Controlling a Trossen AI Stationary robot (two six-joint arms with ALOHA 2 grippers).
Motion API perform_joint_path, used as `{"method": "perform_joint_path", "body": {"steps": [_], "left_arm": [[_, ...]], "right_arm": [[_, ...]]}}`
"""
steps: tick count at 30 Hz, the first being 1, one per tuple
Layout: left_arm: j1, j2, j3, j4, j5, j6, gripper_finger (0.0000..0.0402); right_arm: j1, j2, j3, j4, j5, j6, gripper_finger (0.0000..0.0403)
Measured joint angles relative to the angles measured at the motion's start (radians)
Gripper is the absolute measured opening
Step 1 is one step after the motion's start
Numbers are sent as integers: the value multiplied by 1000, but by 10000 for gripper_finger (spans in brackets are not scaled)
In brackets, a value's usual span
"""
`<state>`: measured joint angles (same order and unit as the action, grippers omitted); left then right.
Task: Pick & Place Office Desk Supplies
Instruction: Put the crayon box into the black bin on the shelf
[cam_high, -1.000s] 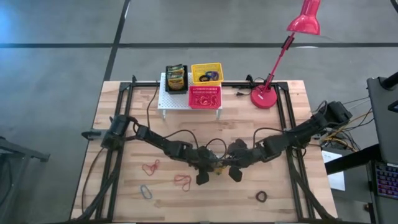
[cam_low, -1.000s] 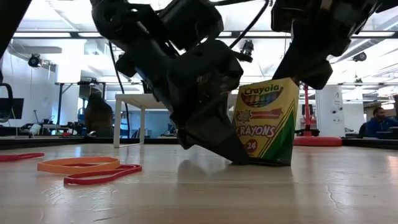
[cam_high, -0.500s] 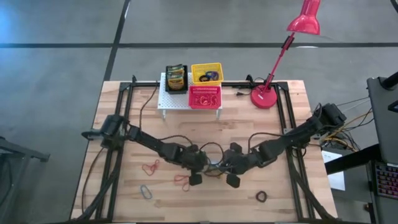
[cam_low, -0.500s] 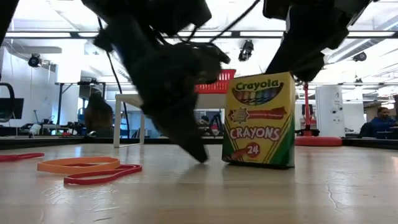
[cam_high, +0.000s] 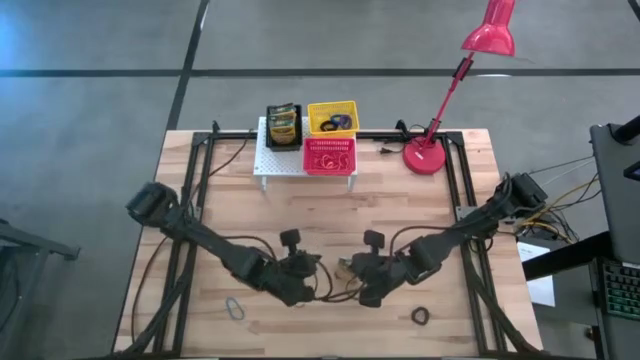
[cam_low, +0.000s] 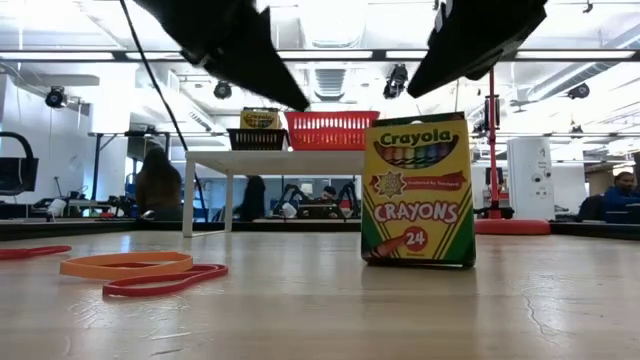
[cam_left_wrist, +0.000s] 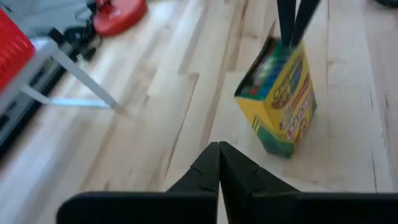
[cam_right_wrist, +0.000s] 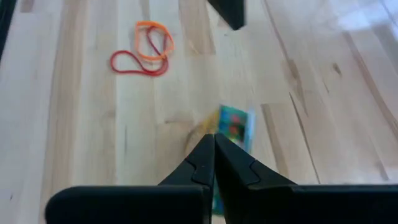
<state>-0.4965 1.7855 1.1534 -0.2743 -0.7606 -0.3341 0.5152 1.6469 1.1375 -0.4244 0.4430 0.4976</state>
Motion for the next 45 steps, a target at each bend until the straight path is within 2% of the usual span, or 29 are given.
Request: {"method": "perform_joint_path", "body": {"steps": [6, 8, 11, 13, 15, 18, 20, 26, 30, 35, 45], "left_arm": [[16, 3, -27, 150, 26, 54, 56], [28, 5, -59, 195, 67, 54, 68], [50, 11, -112, 339, 176, 61, 71], [73, 15, -155, 451, 295, 77, 65], [101, 31, -190, 567, 426, 70, 53], [142, 69, -205, 659, 558, 50, 21], [164, 97, -200, 656, 595, 38, 6], [227, 198, -140, 656, 699, -17, 4], [250, 251, -112, 591, 706, -53, 4], [259, 277, -111, 562, 723, -124, 3], [267, 289, -111, 569, 755, -165, 3]], "right_arm": [[0, 18, 19, -22, 11, 5, 8], [0, 1, 13, -57, 61, 44, 8], [0, -44, -16, -167, 150, 136, 11], [-10, -78, -62, -212, 157, 212, 19], [-27, -113, -128, -208, 112, 264, 34], [-65, -162, -243, -135, 13, 303, 70], [-103, -189, -328, -44, -55, 310, 99], [-260, -221, -571, 367, -282, 279, 189], [-339, -209, -674, 626, -385, 263, 229], [-351, -205, -694, 695, -445, 262, 243], [-309, -205, -576, 612, -455, 231, 220]]}}
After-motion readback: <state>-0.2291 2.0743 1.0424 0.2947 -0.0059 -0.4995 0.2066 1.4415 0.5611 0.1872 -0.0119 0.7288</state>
